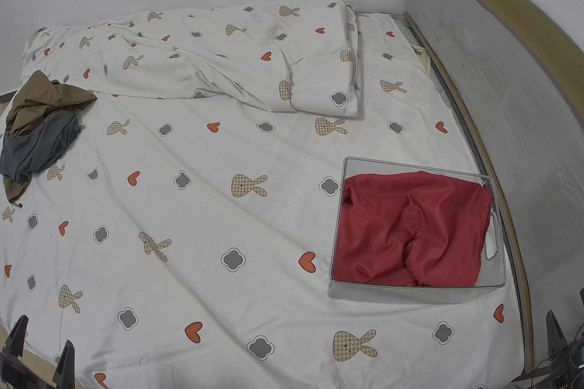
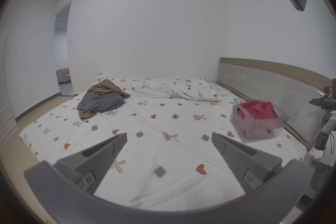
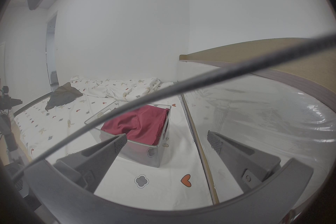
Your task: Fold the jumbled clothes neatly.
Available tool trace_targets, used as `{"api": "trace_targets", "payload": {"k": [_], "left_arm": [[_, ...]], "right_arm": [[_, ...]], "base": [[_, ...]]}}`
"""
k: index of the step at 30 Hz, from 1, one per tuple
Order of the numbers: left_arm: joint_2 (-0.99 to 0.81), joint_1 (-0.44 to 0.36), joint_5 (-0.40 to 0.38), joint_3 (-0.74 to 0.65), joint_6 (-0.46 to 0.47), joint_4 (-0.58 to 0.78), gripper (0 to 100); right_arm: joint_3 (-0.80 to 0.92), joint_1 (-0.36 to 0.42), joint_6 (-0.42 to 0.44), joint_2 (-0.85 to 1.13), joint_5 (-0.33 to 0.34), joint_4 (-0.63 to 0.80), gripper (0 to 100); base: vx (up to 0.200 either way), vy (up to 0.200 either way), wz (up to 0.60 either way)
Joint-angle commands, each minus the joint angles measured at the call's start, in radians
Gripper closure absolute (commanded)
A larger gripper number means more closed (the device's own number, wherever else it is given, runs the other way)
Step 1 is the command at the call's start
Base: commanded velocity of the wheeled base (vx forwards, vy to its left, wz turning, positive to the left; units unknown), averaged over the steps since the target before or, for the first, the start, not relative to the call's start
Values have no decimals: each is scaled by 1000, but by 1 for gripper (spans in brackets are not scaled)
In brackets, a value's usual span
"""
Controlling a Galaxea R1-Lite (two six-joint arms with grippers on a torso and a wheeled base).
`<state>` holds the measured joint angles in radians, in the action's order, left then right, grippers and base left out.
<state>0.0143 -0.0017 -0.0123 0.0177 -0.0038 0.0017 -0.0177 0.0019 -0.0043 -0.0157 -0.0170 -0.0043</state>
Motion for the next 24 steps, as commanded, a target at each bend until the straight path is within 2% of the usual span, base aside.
{"api": "trace_targets", "payload": {"k": [1,24], "left_arm": [[-14,0,0,-16,1,0,0],[-14,0,0,-16,-1,0,0]], "right_arm": [[18,0,0,16,0,0,0],[18,0,0,16,0,0,0]], "base": [[0,0,0],[0,0,0]]}}
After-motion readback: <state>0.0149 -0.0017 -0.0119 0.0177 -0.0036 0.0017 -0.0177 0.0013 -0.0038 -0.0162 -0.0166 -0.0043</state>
